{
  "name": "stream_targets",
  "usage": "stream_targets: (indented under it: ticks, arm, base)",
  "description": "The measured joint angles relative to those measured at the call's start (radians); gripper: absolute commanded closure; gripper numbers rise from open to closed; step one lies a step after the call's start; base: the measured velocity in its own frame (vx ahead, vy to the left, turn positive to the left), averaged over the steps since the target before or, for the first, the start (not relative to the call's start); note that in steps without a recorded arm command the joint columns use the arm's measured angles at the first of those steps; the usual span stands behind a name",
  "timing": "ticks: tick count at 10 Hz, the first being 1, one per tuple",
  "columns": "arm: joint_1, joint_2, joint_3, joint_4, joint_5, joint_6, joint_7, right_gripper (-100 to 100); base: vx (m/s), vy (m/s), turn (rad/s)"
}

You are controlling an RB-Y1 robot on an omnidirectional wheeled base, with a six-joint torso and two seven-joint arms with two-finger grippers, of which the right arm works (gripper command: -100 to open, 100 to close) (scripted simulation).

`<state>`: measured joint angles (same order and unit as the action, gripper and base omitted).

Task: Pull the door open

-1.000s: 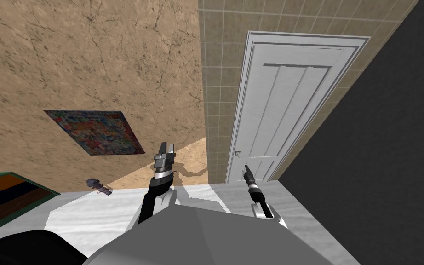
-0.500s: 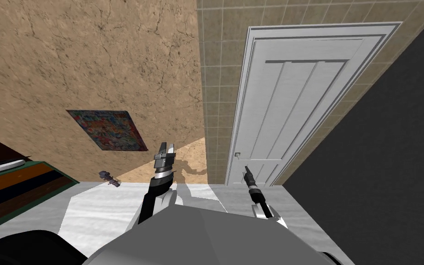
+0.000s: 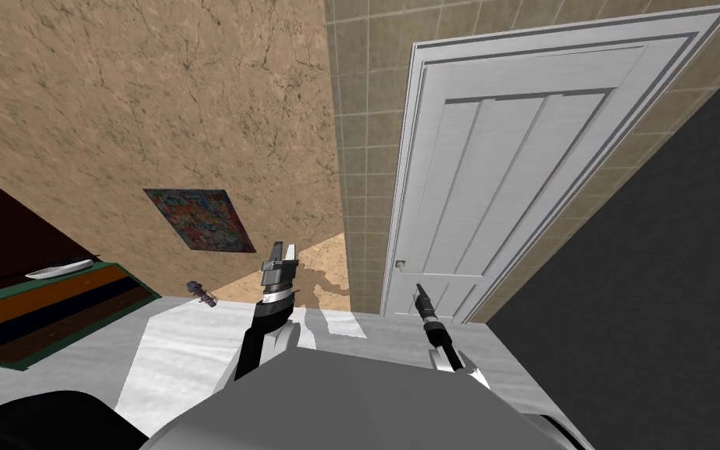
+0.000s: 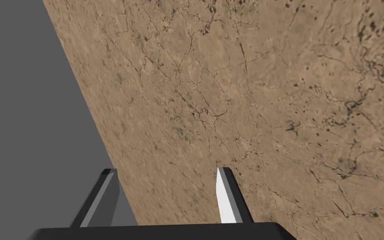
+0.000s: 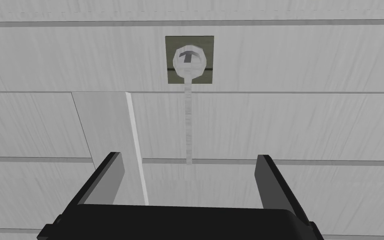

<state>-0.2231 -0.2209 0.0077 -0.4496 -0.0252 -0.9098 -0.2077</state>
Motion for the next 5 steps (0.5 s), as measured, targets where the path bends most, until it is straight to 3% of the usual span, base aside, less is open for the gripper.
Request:
stream_targets:
  ticks: [2, 3, 4, 5]
  arm:
    - [0.005, -0.008, -0.012, 0.010, -0.006, -0.007, -0.003, -100]
    - [0.021, -0.016, -0.027, -0.003, -0.013, -0.005, -0.006, -100]
    - [0.024, -0.029, -0.044, 0.023, -0.021, -0.023, -0.012, -100]
    - [0.030, -0.036, -0.051, 0.025, -0.024, -0.032, -0.018, -100]
  base:
    - [0.149, 0.032, 0.257]
    - [0.188, 0.039, 0.313]
    - [0.149, 0.038, 0.109]
    - [0.076, 0.024, -0.032]
